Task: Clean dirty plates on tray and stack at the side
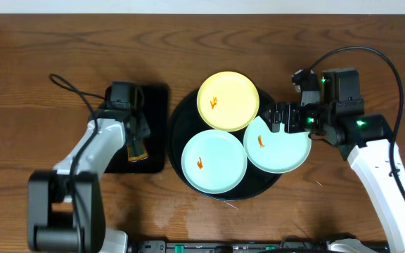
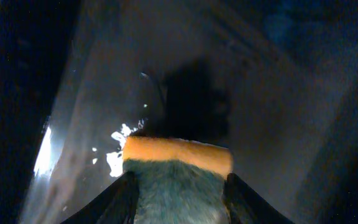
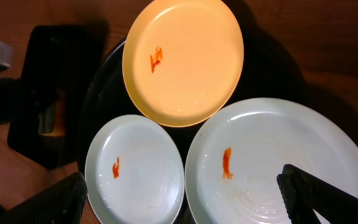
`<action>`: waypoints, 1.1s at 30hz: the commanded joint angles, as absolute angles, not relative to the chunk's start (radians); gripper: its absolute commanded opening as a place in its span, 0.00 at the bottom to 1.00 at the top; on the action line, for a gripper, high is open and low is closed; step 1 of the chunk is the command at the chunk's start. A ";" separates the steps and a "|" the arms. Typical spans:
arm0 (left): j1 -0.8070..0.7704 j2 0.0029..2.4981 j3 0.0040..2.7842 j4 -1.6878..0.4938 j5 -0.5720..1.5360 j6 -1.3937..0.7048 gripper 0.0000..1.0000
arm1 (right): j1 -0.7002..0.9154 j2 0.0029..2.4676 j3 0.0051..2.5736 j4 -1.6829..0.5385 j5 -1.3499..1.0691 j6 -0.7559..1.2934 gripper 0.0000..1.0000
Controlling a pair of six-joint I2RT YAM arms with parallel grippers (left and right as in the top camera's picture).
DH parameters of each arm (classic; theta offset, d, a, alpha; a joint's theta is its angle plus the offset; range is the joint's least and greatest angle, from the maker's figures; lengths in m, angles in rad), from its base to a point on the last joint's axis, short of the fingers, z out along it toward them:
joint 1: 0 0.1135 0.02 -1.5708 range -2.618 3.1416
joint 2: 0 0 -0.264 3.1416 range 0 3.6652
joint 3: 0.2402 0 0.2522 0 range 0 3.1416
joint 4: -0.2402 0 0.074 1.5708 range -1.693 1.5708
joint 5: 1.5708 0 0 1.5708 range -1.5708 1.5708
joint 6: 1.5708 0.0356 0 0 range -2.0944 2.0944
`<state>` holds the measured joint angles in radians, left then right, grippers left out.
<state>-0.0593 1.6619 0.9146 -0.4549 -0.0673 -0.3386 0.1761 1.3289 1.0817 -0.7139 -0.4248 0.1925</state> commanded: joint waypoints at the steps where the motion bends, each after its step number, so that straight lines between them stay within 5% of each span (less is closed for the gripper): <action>1: -0.052 1.752 0.892 -0.439 -0.093 -0.334 0.30 | 0.190 1.328 1.101 -0.723 -0.419 0.175 0.97; 3: -0.052 1.769 0.892 -0.439 -0.086 -0.334 0.08 | 0.190 1.328 1.101 -0.727 -0.419 0.175 0.97; 9: -0.052 1.719 0.940 -0.493 -0.087 -0.333 0.08 | 0.190 1.328 1.101 -0.732 -0.415 0.175 0.97; 14: -0.053 1.610 0.971 -0.550 -0.085 -0.334 0.51 | 0.190 1.328 1.101 -0.732 -0.415 0.175 0.97; 23: -0.053 1.576 0.934 -0.669 -0.027 -0.334 0.54 | 0.192 1.328 1.101 -0.728 -0.401 0.174 0.96; 30: -0.053 1.634 0.845 -0.549 -0.026 -0.342 0.33 | 0.244 1.330 1.093 -0.760 -0.392 0.122 0.91; 33: -0.053 1.649 0.843 -0.536 -0.026 -0.342 0.10 | 0.287 1.344 1.082 -0.760 -0.381 0.122 0.88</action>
